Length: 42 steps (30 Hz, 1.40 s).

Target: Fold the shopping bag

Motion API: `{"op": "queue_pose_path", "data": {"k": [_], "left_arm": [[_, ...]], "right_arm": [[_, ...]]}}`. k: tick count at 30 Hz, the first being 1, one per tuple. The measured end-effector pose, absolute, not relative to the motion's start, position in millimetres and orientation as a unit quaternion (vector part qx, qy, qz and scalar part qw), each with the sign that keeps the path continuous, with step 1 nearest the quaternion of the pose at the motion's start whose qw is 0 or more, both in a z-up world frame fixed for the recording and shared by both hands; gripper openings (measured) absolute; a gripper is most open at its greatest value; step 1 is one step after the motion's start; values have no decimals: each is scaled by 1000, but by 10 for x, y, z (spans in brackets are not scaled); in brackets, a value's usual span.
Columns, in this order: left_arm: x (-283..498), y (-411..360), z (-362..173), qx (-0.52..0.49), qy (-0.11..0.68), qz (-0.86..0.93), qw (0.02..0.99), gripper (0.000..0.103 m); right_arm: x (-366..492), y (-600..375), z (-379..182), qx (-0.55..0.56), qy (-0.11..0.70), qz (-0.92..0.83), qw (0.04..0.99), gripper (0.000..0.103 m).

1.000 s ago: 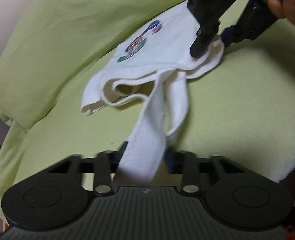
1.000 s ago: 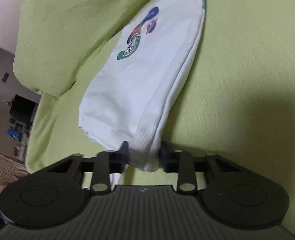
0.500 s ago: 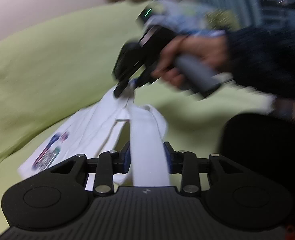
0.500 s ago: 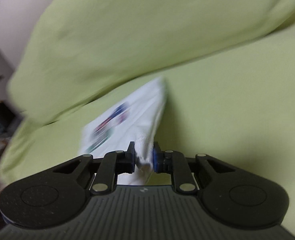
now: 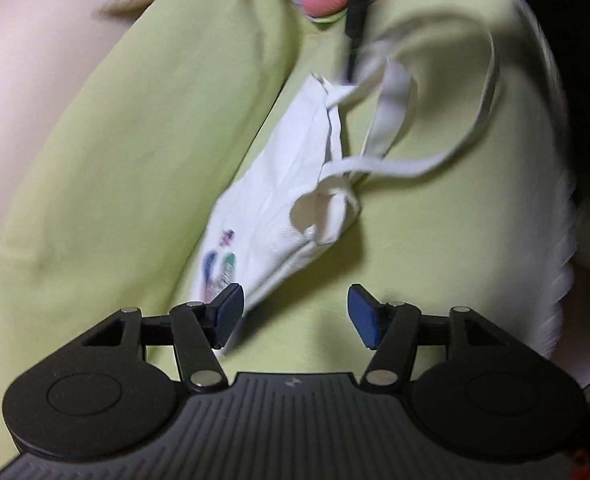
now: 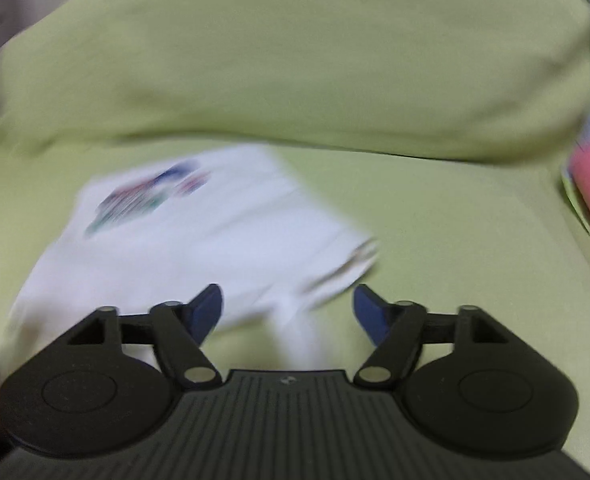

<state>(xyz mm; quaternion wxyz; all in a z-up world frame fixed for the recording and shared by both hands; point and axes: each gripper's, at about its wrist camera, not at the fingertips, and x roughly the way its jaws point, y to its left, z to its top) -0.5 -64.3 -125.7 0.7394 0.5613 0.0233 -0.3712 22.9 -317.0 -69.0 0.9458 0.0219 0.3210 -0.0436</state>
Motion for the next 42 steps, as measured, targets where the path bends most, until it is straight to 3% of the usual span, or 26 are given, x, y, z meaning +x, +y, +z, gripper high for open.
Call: {"op": "queue_pose_path", "data": {"k": [6, 7, 9, 10, 12, 13, 14, 21, 26, 27, 28, 30, 31, 32, 35, 37, 42], "left_arm": [[389, -922, -1513, 620, -32, -356, 699, 67], [456, -960, -1546, 621, -31, -354, 698, 64], [568, -1020, -1567, 620, -20, -350, 702, 45], [608, -1040, -1558, 618, -10, -348, 705, 27], [670, -1066, -1542, 615, 9, -353, 705, 22], [686, -1078, -1532, 613, 17, -357, 704, 18], [690, -1089, -1518, 610, 25, -361, 705, 15], [475, -1242, -1201, 522, 59, -437, 730, 13], [26, -1859, -889, 402, 41, -539, 739, 15], [-69, -2007, -881, 388, 36, -552, 737, 16], [-153, -2141, -891, 379, 36, -565, 732, 23], [-308, -2320, -951, 374, 44, -589, 715, 27], [-394, -2321, -991, 379, 45, -602, 702, 33], [-454, -2278, -1031, 389, 38, -607, 692, 41], [-466, -1973, -1153, 431, 18, -595, 678, 48], [-370, -1758, -1216, 467, 21, -564, 681, 48], [102, -1465, -1455, 584, 20, -451, 675, 47]], "right_arm": [[-11, -2360, -1047, -178, 328, 0, 928, 88], [33, -2336, -1092, -200, 324, -3, 925, 88], [119, -2287, -1181, -244, 317, -10, 917, 90], [163, -2262, -1225, -266, 313, -13, 912, 86], [250, -2213, -1314, -309, 304, -19, 901, 67], [305, -2211, -1349, -325, 306, -20, 895, 20], [392, -2300, -1347, -327, 328, -13, 886, 11], [337, -3298, -1108, -492, 334, -54, 803, 9], [465, -4359, -680, -545, 339, -155, 751, 9], [533, -4535, -669, -562, 345, -178, 731, 10], [594, -4702, -685, -575, 352, -195, 712, 14], [584, -4917, -759, -586, 385, -186, 688, 45], [538, -4990, -804, -587, 405, -170, 680, 76], [440, -5012, -879, -583, 421, -144, 680, 84], [22, -4882, -1059, -570, 433, -114, 689, 85], [-264, -4691, -1152, -557, 416, -106, 711, 93], [-868, -4165, -1075, -449, 373, -80, 808, 91]]}}
